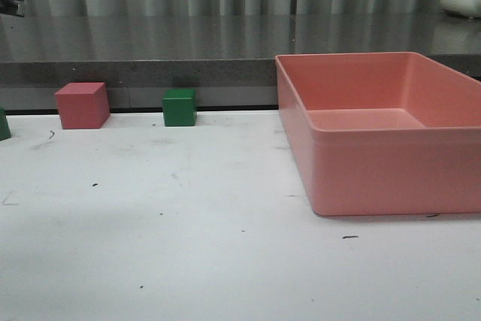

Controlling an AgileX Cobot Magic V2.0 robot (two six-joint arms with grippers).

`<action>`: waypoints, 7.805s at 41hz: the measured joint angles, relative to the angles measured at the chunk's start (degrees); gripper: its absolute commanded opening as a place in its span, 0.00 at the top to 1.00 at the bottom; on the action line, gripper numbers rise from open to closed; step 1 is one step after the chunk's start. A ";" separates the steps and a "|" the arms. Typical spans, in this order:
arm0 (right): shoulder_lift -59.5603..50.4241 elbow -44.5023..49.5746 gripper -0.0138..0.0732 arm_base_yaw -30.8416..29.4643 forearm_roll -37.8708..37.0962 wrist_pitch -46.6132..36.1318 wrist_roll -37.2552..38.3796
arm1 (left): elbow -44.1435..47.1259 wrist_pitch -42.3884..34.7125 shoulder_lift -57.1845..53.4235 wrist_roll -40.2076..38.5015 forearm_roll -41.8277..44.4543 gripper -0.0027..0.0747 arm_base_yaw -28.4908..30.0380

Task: Place and stand button with both arms

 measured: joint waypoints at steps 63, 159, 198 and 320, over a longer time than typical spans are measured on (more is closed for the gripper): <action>0.00 0.00 0.35 0.00 0.00 0.00 0.00 | 7.67 -48.92 42.45 -3.12 -4.05 0.77 5.53; 0.00 0.00 0.35 0.00 0.00 0.00 0.00 | 6.85 -23.22 30.46 -3.24 -5.14 0.44 5.53; 0.00 0.00 0.35 0.00 0.00 0.00 0.00 | -19.07 52.81 -6.41 -3.24 -2.32 0.44 5.53; 0.00 0.00 0.98 0.00 0.00 0.51 0.00 | 28.53 17.90 -59.39 -1.36 -3.85 0.99 16.89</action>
